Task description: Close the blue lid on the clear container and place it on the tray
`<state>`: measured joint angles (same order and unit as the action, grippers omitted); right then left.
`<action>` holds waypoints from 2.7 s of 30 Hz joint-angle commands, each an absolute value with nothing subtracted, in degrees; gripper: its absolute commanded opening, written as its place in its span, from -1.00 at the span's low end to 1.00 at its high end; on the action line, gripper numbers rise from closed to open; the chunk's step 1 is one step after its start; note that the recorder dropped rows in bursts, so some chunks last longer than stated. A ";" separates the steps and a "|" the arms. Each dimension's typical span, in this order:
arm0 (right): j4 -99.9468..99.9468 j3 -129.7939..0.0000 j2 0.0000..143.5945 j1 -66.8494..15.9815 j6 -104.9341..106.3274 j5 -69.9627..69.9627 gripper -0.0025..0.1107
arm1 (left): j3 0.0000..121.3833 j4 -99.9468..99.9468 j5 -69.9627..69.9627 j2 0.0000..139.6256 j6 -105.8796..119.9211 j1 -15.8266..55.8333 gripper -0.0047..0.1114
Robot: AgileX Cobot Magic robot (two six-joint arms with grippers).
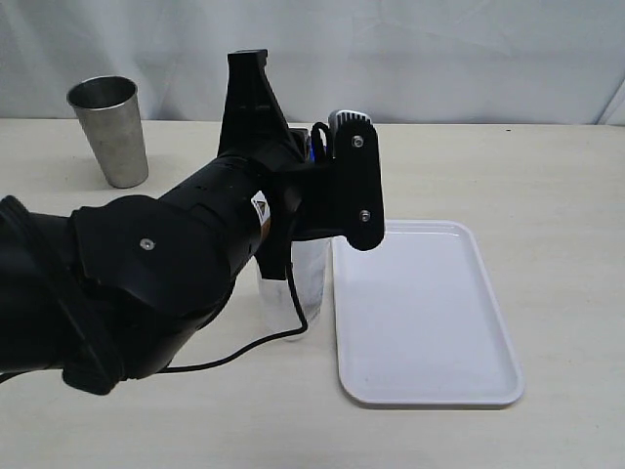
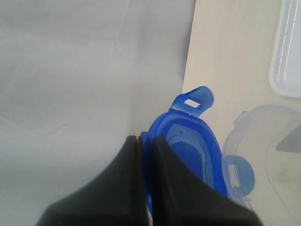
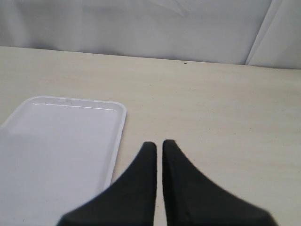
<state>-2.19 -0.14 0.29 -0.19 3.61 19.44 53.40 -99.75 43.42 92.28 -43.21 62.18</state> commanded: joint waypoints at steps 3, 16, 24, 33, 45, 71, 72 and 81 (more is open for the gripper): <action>-2.15 0.00 0.00 0.17 3.65 19.53 -0.88 | 53.37 -99.95 43.70 92.14 -43.34 62.70 -0.92; -2.15 0.00 0.00 0.17 3.65 19.53 -0.88 | 53.47 -99.95 43.98 92.14 -43.34 62.59 -0.92; -2.15 0.00 0.00 0.17 3.65 19.53 -0.88 | 56.19 -99.95 43.98 92.04 -42.24 62.59 -0.92; -2.15 0.00 0.00 0.17 3.65 19.53 -0.88 | 56.19 -99.95 45.55 92.04 -41.70 65.51 -0.92; -2.15 0.00 0.00 0.17 3.65 19.53 -0.88 | 55.99 -99.95 45.82 92.04 -41.59 66.06 -0.92; -2.15 0.00 0.00 0.17 3.65 19.53 -0.88 | 52.14 -99.95 46.60 92.04 -40.73 67.79 -0.92; -2.15 0.00 0.00 0.17 3.65 19.53 -0.88 | 52.14 -99.95 46.75 92.04 -40.73 67.98 -0.92; -2.15 0.00 0.00 0.17 3.65 19.53 -0.88 | 51.92 -99.95 47.07 92.17 -40.73 67.98 -0.92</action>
<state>-2.08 -0.14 0.29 -0.19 3.61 19.44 52.29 -99.87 46.75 92.28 -40.45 67.60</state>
